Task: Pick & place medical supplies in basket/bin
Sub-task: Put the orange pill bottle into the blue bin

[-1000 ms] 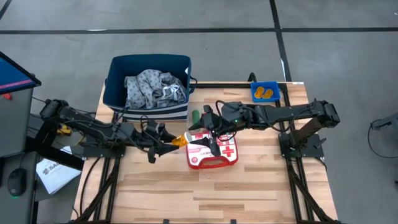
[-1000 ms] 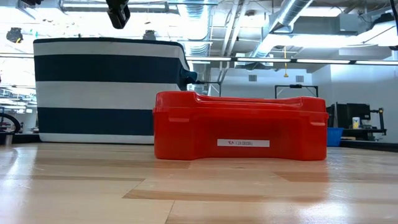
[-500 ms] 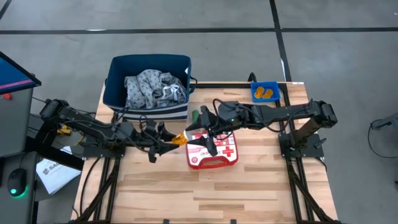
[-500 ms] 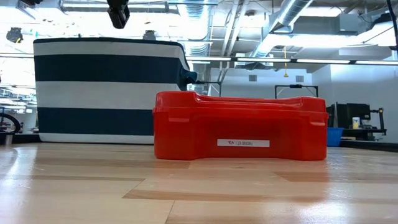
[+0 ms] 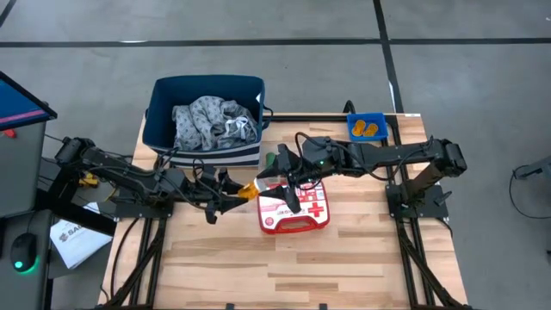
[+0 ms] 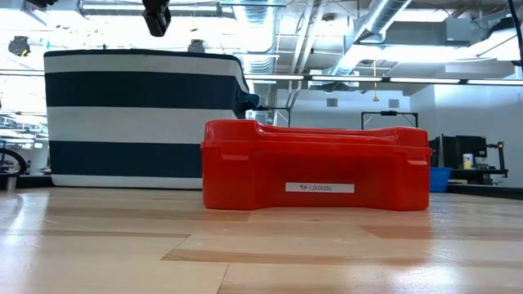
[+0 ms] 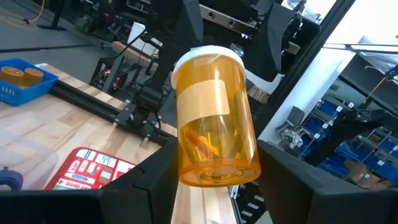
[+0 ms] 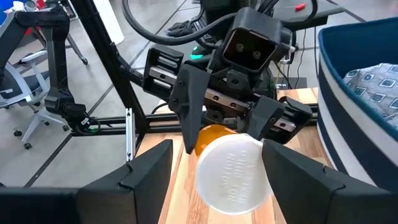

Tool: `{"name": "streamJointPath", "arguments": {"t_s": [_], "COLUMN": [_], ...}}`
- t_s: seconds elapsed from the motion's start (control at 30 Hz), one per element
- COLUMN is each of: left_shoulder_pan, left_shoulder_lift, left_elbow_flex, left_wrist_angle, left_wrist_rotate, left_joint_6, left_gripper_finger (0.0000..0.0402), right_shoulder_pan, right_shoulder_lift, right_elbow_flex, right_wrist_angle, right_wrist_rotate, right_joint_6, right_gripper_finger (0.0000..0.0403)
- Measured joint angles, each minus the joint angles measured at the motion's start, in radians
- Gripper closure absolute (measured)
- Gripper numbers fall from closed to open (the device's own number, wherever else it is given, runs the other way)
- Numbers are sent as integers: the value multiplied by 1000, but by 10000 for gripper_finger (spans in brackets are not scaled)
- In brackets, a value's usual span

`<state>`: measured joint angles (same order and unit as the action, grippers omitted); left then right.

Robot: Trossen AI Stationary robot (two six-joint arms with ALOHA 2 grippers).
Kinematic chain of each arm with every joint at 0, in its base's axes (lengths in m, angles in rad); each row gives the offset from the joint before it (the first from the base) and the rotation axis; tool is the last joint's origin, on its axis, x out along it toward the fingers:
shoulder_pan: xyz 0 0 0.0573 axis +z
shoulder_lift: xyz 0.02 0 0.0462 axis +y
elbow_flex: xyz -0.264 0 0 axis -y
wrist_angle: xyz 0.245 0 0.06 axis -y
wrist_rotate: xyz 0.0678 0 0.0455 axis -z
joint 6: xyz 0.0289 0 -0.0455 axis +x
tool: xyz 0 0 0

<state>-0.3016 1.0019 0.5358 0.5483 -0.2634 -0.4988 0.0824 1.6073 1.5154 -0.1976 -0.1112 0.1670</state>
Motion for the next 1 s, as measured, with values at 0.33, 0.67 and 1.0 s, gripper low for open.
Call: {"name": "streamJointPath", "arguments": {"t_s": [0.33,0.67,1.0], "left_shoulder_pan": [0,0,0], "left_shoulder_lift": [-1,-1,-1], "left_elbow_flex": [2,2,2], "left_wrist_angle": [16,34,64], "left_wrist_rotate": [10,10,27], "left_joint_6": [-1,-2,1], "left_gripper_finger": [218,218,218], "right_shoulder_pan": [-1,-2,-7], "right_shoulder_lift": [0,0,0], "right_elbow_flex": [53,54,54], "right_wrist_angle": [-58,-64,-49], "right_wrist_rotate": [0,-21,-38], "right_joint_6": [2,70,102], "right_gripper_finger": [158,158,158]}}
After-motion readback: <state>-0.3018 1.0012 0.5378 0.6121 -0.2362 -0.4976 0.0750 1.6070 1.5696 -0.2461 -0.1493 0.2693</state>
